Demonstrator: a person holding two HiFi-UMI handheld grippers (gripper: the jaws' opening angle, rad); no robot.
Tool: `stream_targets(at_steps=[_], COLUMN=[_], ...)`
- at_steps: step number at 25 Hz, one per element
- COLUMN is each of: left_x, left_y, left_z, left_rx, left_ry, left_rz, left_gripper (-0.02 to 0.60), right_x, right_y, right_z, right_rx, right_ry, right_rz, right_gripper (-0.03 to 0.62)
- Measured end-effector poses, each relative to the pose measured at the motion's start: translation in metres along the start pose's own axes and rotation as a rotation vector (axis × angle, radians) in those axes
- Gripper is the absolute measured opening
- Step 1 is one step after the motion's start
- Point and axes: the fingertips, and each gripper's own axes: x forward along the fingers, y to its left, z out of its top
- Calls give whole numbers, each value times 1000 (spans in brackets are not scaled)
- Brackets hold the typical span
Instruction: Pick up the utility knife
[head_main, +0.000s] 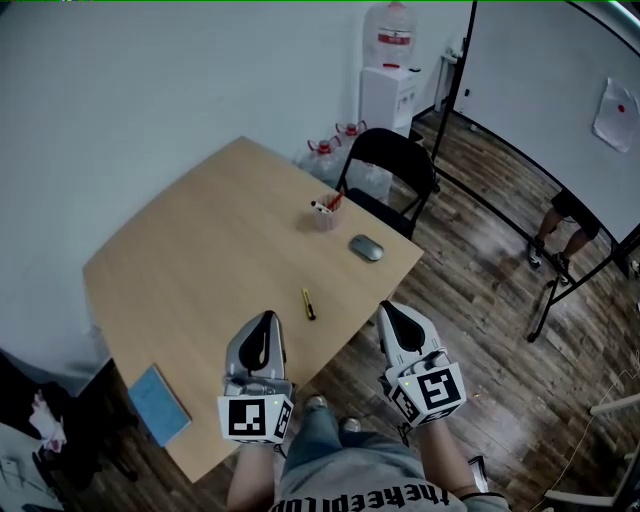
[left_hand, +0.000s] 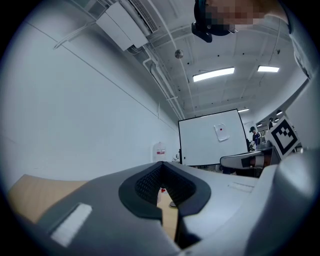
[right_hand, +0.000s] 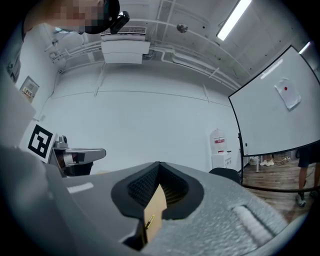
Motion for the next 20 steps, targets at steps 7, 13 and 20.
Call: stream_targets(at_steps=[7, 13, 20], left_x=[21, 33, 40], left_y=[5, 17, 36], left_z=[4, -2, -19], left_rx=[11, 17, -1], left_ry=[5, 24, 58], left_rz=[-45, -71, -82], left_gripper=[20, 20, 20], right_x=[20, 44, 70], right_y=[0, -1, 0], right_z=[0, -13, -40], right_rx=[3, 49, 51], right_ry=[30, 105, 224], right_rz=[1, 8, 12], right_gripper=[2, 2, 2])
